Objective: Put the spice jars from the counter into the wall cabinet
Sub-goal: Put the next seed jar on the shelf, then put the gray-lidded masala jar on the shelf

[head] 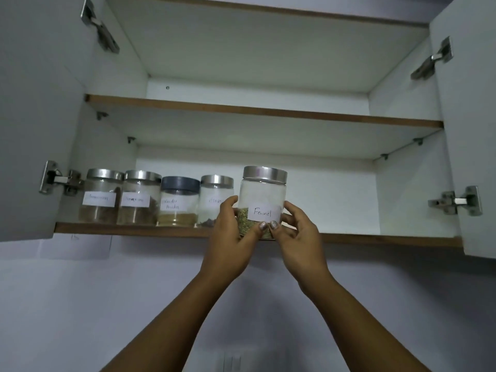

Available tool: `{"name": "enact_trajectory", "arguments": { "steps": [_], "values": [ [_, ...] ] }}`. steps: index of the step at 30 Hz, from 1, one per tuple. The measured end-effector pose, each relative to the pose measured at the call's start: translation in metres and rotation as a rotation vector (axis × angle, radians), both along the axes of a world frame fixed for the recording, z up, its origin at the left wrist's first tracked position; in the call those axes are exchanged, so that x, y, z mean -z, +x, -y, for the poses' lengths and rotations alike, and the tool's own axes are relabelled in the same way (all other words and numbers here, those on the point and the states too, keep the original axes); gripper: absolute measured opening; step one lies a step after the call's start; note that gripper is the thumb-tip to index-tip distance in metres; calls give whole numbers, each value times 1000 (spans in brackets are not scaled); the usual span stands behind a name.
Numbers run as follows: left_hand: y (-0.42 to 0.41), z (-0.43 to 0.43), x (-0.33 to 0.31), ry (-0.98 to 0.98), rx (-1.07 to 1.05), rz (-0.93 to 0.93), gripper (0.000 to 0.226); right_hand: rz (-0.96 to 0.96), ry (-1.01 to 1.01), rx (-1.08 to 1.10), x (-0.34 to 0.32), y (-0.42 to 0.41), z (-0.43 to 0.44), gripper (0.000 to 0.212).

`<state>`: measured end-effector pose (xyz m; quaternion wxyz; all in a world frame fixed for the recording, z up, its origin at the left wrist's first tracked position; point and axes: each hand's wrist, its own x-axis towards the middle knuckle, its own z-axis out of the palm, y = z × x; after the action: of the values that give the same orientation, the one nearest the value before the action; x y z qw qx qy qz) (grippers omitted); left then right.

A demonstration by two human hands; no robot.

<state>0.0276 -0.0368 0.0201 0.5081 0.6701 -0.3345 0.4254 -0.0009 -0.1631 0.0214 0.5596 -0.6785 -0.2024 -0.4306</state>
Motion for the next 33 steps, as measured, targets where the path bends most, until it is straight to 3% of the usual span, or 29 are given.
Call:
{"name": "enact_trajectory", "arguments": {
  "steps": [11, 18, 28, 33],
  "values": [
    [63, 13, -5, 133, -309, 79, 52, -65, -380, 482, -6, 81, 17, 43],
    [78, 15, 1, 218, -545, 95, 51, -39, -445, 781, -3, 100, 5, 41],
    [77, 14, 0, 177, -489, 114, 49, -64, -549, 868, 4, 103, 2, 54],
    [60, 12, 16, 325, -542, 159, 51, -87, -728, 795, 16, 88, 11, 65]
  ]
}}
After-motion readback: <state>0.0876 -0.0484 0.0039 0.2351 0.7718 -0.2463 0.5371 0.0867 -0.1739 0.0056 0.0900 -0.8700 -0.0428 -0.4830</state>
